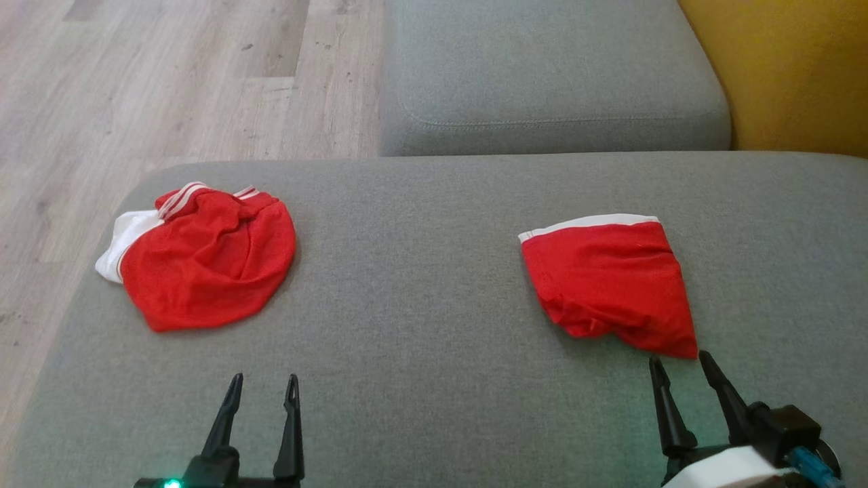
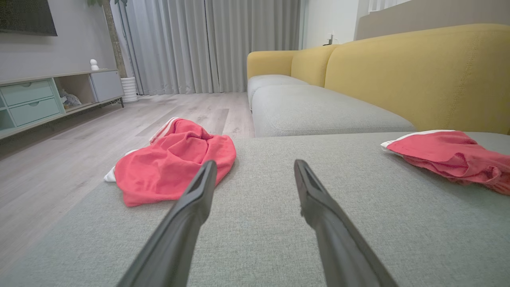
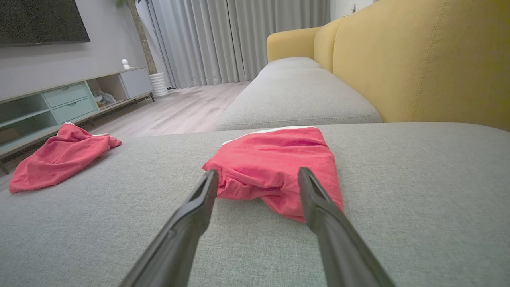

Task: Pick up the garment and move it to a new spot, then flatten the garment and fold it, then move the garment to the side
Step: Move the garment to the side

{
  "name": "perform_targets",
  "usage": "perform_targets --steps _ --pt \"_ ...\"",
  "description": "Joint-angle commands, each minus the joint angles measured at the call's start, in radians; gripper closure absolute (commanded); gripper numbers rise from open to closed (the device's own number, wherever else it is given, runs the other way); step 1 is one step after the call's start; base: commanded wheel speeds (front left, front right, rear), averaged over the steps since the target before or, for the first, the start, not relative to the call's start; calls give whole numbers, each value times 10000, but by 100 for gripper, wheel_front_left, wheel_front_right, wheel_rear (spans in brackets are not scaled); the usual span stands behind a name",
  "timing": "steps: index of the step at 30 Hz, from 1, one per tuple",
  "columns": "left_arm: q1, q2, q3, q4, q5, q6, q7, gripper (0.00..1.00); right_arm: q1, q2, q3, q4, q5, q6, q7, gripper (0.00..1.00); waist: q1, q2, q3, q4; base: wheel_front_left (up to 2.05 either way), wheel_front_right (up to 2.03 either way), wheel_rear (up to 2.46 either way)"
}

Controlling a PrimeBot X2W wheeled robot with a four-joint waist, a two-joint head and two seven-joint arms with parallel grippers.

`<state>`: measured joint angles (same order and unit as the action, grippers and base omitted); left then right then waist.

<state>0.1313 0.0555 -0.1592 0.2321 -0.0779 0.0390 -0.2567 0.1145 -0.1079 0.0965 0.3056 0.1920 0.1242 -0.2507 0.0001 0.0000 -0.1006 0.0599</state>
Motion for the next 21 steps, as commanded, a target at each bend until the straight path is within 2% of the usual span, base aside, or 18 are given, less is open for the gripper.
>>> perform_targets --steps 1,14,21 --pt "-399 -52 415 -256 31 5 -51 0 -352 -64 190 -286 -113 65 -110 0 -1 0 26 -19 0 0 0" --pt "-496 -53 433 -398 -10 42 -51 0 -825 5 161 86 5 65 -110 0 -1 0 526 -196 0 0 0" --pt "-1118 -53 185 -655 97 -69 -51 0 -3027 -189 -23 1225 721 65 -110 0 -1 0 1858 -156 0 0 0"
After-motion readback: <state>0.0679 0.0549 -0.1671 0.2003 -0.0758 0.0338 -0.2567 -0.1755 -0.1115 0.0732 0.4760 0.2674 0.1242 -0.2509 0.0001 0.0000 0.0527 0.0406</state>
